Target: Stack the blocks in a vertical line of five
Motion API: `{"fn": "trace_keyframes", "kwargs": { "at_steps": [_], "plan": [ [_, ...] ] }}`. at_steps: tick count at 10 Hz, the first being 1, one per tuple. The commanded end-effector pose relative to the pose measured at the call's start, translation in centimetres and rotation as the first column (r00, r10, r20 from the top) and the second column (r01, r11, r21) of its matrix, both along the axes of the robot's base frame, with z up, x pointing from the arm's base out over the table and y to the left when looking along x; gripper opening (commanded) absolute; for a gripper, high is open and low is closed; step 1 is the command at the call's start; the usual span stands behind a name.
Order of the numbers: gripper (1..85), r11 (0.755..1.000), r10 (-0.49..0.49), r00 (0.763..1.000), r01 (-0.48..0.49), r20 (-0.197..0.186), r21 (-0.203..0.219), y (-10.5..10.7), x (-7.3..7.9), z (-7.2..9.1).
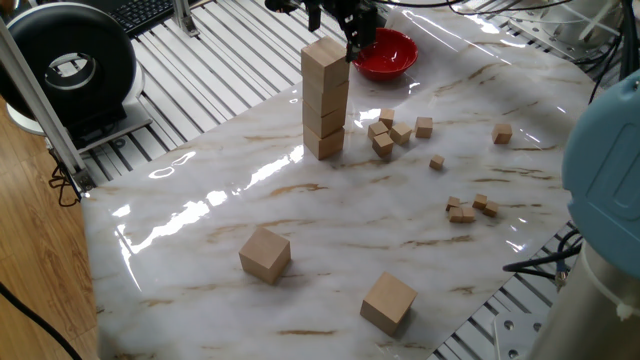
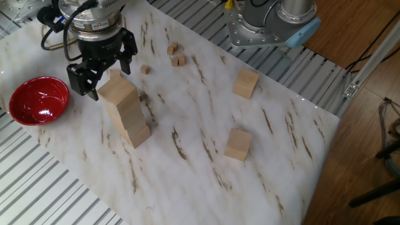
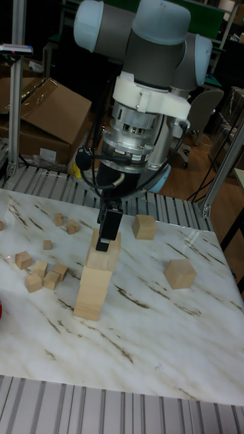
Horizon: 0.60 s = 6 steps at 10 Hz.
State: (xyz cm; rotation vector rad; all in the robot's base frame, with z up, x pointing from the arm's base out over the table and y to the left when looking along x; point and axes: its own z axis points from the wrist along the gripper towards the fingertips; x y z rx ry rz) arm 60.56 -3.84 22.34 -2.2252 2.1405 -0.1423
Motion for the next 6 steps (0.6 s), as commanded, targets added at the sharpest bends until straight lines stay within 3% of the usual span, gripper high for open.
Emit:
{"fn": "trace_keyframes", "kwargs": {
  "at_steps": [1,3,5,6],
  "plan": [
    [85.0,0.999,0.038,0.999,-0.037,0.035,-0.003,0.0,0.9,0.2],
    [85.0,0.999,0.042,0.999,-0.042,0.033,0.001,0.1,0.9,0.2],
    [85.0,0.998,-0.007,1.000,0.008,-0.012,0.061,1.5,-0.3,0.1],
    [85.0,0.998,-0.012,1.000,0.013,-0.023,0.054,1.3,-0.6,0.1]
  ]
}}
